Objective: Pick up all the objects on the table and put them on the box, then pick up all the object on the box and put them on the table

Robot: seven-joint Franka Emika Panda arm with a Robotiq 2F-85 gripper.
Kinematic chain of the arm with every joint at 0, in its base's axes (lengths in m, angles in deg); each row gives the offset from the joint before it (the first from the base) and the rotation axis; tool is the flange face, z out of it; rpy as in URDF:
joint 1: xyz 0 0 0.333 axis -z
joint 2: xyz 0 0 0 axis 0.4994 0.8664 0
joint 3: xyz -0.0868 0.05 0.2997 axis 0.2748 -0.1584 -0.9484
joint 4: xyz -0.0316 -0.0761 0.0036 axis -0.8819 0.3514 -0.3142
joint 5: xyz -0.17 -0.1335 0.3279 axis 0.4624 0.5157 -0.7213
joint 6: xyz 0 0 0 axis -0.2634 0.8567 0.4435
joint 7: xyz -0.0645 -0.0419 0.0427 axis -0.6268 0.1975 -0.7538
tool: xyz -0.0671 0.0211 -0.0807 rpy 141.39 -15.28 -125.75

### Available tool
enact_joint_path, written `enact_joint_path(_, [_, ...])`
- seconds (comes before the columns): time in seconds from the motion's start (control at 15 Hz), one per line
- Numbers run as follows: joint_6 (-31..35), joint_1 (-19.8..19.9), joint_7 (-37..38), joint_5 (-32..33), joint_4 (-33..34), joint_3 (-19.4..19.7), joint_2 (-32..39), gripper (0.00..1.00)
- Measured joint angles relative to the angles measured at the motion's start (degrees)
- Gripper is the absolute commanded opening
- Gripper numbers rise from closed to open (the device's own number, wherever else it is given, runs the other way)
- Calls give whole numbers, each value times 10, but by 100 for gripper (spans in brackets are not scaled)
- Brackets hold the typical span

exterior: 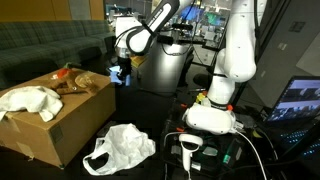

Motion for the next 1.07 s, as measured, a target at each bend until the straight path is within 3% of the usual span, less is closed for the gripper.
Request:
enact_joint_path(0.4, [-59,7,0,-29,85,-34,6,3])
enact_joint_path(1.07, [-103,7,1,-34,227,-42,93,3])
